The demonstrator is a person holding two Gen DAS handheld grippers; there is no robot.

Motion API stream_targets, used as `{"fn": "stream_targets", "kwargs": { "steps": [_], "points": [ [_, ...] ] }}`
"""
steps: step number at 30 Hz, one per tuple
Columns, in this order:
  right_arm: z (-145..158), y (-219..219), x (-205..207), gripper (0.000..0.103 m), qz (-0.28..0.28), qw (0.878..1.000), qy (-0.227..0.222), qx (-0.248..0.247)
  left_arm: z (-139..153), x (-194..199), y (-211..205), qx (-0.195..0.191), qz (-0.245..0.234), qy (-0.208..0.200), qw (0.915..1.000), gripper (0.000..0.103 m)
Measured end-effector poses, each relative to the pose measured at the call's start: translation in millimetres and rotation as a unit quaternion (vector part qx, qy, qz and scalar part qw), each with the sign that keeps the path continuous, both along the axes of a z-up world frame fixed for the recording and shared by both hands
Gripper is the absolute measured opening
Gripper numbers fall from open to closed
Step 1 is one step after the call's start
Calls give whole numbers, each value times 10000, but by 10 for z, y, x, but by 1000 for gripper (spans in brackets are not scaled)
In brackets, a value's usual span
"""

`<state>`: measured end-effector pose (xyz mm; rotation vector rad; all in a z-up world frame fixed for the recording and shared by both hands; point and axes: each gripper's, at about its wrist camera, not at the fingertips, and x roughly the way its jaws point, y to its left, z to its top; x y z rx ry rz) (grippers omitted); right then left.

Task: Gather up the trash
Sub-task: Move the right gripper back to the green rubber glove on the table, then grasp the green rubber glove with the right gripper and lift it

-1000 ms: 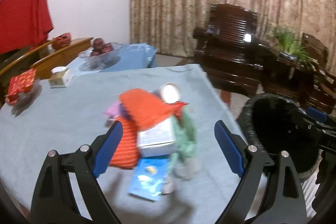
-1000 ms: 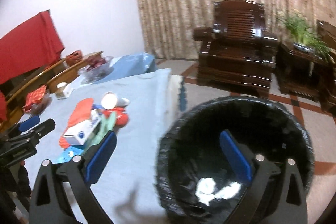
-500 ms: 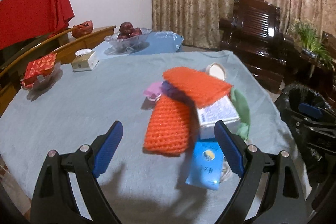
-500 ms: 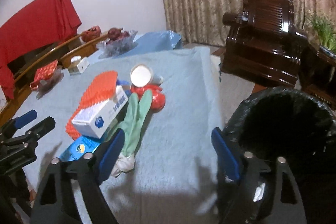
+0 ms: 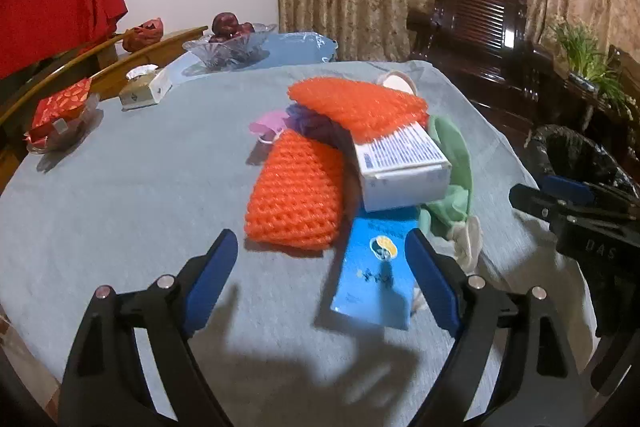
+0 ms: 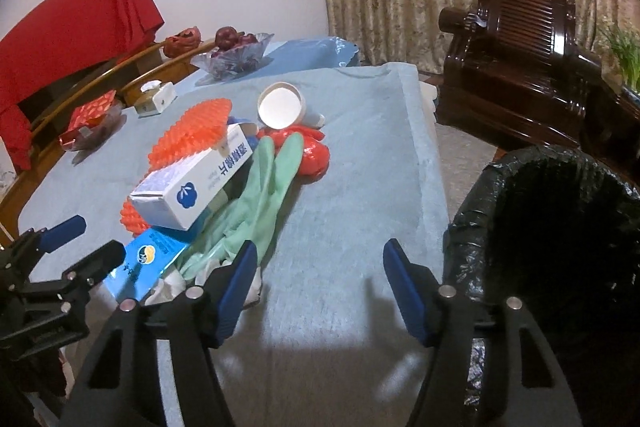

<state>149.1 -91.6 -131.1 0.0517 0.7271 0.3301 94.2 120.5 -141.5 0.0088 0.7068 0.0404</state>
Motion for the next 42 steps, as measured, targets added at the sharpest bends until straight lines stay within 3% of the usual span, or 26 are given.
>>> {"fn": "stream_targets", "kwargs": {
  "steps": [10,18,22,26,35,42],
  "points": [
    [-51,274,235,62,274,9995,132,43,9,119,71,-48,188,-12,9998,82],
    [-213,455,324,51,541,9977,391,96,-47,102,154,-54,273,41,9996,82],
    [-214,482,308,23,856,9948,452,307,-57,96,181,-79,302,63,9995,82],
    [-155,416,295,12,928,9934,466,493,-53,94,164,-92,270,64,9996,82],
    [46,162,81,9,729,9953,320,558,-22,63,63,-126,169,36,9998,82],
    [28,94,22,9,567,9976,383,117,-42,59,-35,-151,55,86,9998,82]
  ]
}}
